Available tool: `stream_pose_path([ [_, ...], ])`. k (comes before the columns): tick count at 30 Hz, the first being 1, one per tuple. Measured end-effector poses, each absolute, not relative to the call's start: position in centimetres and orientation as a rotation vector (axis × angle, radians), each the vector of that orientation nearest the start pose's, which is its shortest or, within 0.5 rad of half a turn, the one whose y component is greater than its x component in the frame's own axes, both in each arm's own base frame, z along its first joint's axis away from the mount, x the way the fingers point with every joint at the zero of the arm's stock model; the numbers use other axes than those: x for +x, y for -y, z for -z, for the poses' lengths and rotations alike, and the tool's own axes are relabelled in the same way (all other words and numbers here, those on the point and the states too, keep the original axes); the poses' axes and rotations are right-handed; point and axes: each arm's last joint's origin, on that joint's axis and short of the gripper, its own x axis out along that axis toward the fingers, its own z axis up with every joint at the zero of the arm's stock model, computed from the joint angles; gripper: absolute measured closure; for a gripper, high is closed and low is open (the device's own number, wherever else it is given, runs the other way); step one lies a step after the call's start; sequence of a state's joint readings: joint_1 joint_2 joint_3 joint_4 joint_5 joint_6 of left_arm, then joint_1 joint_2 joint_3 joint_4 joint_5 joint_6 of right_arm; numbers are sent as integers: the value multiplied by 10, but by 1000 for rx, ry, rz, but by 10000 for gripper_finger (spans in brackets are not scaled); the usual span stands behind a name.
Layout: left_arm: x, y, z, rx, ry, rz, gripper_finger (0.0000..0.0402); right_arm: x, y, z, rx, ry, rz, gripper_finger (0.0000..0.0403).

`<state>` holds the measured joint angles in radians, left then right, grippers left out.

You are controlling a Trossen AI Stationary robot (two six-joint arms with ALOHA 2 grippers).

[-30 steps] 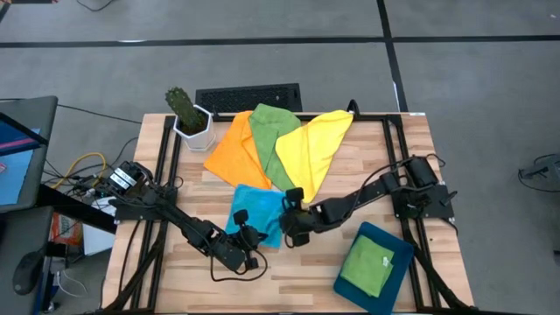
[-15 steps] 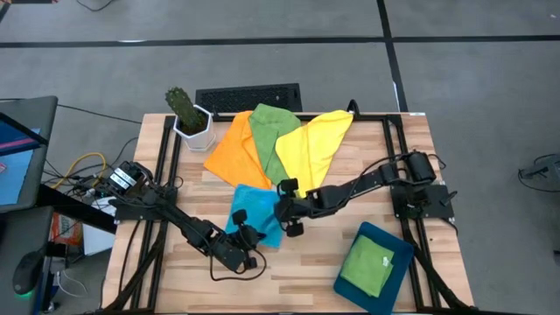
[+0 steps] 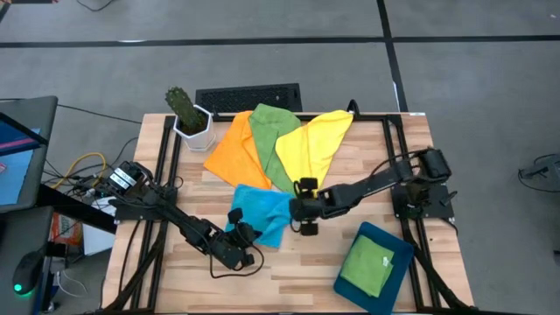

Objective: Fold microfiber towels
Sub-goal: Fold the blue microfiber towel

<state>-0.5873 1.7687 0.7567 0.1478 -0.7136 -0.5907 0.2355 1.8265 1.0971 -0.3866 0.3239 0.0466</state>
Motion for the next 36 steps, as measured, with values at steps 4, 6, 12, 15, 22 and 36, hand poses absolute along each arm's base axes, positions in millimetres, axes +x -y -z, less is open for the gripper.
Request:
stream_pose_path([
  [4,269,156,-118,-46,-614,-309,401,341,-85,-131,-251,-1088,85,246],
  [6,269,156,-118,-49,-615,-311,401,342,-89,-121,-263,-1105,81,249],
  [12,269,156,-118,-62,-611,-314,401,345,-96,-112,-277,-1087,79,257],
  [15,269,156,-118,-62,-610,-314,401,347,-95,-118,-286,-1045,64,263],
  [22,269,156,-118,-70,-609,-316,401,364,-77,-143,-341,-867,106,277],
  [36,268,157,-117,-87,-626,-301,401,357,-51,-170,-263,-873,147,280],
])
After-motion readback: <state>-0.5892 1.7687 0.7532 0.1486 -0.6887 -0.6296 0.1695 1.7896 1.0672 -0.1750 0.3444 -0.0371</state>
